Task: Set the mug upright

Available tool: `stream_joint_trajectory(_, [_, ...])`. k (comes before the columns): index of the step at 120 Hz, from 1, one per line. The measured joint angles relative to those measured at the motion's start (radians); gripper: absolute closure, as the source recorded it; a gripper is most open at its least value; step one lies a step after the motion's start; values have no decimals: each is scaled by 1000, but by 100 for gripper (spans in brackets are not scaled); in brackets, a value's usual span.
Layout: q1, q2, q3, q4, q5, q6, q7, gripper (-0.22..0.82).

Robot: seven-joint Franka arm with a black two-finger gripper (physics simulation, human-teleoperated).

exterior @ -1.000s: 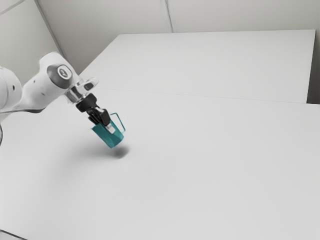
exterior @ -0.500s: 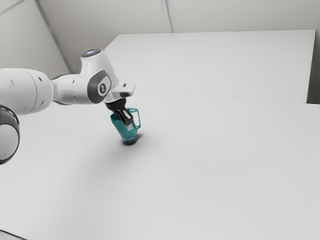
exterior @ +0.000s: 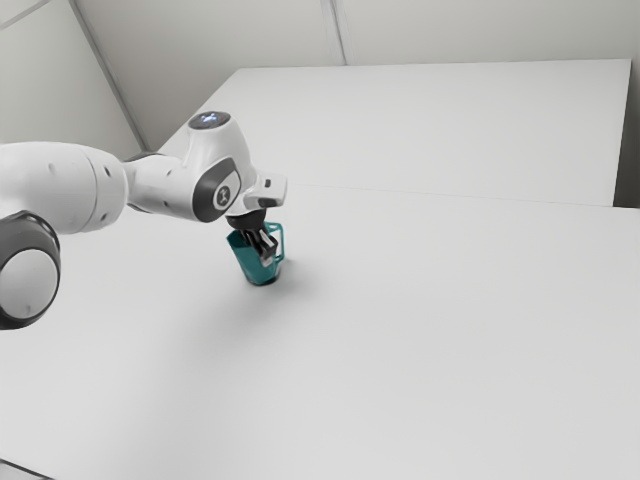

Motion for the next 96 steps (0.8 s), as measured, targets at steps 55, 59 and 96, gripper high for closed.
stream_joint_trajectory(55, [-1,-139,0,9,18,-32,-29,7])
stream_joint_trajectory(59, [-2,-164,1,8,16,-46,-31,6])
stream_joint_trajectory(96, [8,-310,6,85,15,-277,-51,1])
